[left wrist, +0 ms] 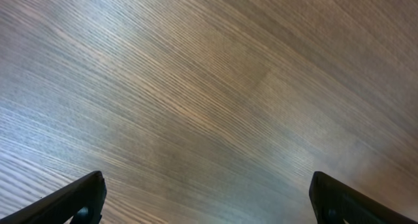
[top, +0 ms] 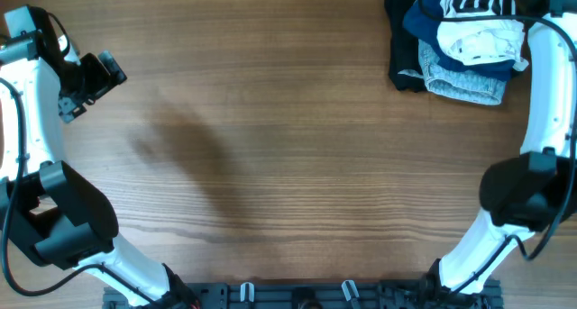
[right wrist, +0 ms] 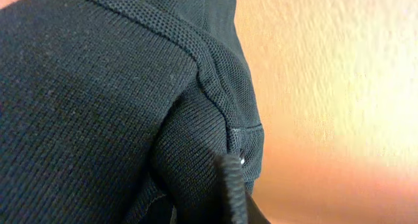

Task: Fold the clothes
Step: 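Carry the folded shirt with the right gripper onto the top-right clothes stack, then release the shirt on the stack and lift the right gripper away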

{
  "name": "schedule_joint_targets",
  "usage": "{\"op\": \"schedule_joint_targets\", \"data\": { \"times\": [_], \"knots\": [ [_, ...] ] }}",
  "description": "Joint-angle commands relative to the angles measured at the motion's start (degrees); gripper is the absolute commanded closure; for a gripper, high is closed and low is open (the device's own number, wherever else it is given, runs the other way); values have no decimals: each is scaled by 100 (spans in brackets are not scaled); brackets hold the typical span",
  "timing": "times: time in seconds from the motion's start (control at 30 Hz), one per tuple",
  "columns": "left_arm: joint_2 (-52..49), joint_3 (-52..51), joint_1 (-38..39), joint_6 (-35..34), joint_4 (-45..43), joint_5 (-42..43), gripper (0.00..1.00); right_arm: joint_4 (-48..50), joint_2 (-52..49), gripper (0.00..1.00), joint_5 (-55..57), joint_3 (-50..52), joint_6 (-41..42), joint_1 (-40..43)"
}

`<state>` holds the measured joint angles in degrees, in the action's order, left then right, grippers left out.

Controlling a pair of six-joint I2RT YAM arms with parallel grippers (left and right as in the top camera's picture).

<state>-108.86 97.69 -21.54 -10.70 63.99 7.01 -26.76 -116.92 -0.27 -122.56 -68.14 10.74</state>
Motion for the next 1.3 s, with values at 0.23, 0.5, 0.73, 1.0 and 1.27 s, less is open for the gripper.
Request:
{"op": "schedule_joint_targets", "data": {
  "times": [0.23,0.5,0.73,1.0,1.27],
  "knots": [
    [-13,-35,-7,-74,-39,111,0,-758,-1005,96,-315,-81,-459,103],
    [-13,-35,4,-74,-63,111,0,-2531,-887,96,-511,-81,94,131],
    [-13,-35,22,-72,-57,114,0,-3462,-525,4,-664,-81,876,122],
    [-13,-35,44,-72,-81,111,0,-2728,651,0,-1440,-83,1762,125],
    [-13,-35,44,-72,-122,111,0,-1609,278,0,-1005,-79,4955,286]
  ]
}}
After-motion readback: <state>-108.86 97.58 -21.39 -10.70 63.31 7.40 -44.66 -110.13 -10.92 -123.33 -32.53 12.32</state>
